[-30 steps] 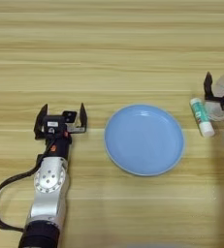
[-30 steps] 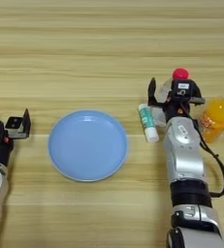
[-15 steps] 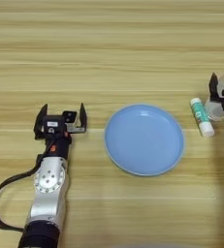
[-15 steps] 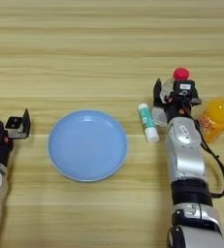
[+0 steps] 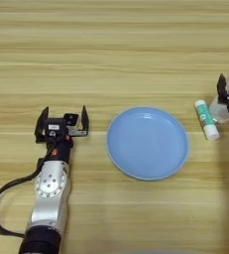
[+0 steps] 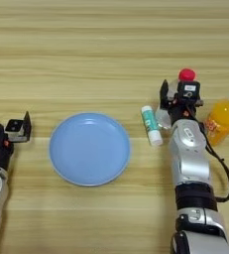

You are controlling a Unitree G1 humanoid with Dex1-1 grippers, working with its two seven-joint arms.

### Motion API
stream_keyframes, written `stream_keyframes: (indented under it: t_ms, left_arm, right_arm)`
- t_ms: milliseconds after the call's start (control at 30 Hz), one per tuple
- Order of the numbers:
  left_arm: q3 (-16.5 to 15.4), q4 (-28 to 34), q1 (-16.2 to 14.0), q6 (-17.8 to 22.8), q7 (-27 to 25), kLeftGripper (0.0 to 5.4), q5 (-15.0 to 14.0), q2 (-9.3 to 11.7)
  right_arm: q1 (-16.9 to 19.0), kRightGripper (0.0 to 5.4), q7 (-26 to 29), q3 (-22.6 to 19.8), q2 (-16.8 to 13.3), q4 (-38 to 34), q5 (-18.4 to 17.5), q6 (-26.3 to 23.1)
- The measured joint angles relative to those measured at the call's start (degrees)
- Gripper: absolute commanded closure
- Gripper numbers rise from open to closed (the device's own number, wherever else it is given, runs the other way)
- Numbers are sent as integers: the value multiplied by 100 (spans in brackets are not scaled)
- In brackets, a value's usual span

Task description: Move the objects on the table

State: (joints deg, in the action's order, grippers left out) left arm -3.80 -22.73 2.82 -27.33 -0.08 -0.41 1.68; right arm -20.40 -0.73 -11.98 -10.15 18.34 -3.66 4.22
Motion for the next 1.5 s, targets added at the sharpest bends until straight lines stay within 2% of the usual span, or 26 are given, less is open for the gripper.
stream_keyframes:
  t_ms: [167, 333, 567, 667, 833, 1033, 1333, 1500]
  left_arm:
    - [0, -41, 18, -2, 1, 0, 1, 0]
    - [1, -58, 27, -9, 1, 0, 2, 0]
    - [46, -46, 29, -34, -153, 0, -19, -3]
    - [121, 58, 6, -54, -382, 0, -184, -39]
    - [380, 414, -95, -87, -772, 0, -243, -89]
    - [846, 985, -354, -176, -1165, 0, -202, -87]
    - [1628, 1830, -652, 14, -1362, 0, 432, -6]
    - [1971, 2356, -774, 209, -1468, 0, 511, 46]
  right_arm:
    - [0, 225, -9, 126, -9, -374, 128, -24]
    - [55, 225, -11, 218, -2, -917, 158, -261]
    - [336, 226, 102, 583, 152, -2348, 159, -824]
    - [486, 227, 158, 790, 239, -2791, 149, -1109]
    - [549, 227, 334, 1074, 387, -3059, 117, -1389]
    - [599, 227, 497, 1376, 545, -3244, 86, -1594]
    - [665, 227, 733, 1708, 758, -3455, -64, -1819]
    - [771, 227, 858, 1882, 862, -3563, -230, -2054]
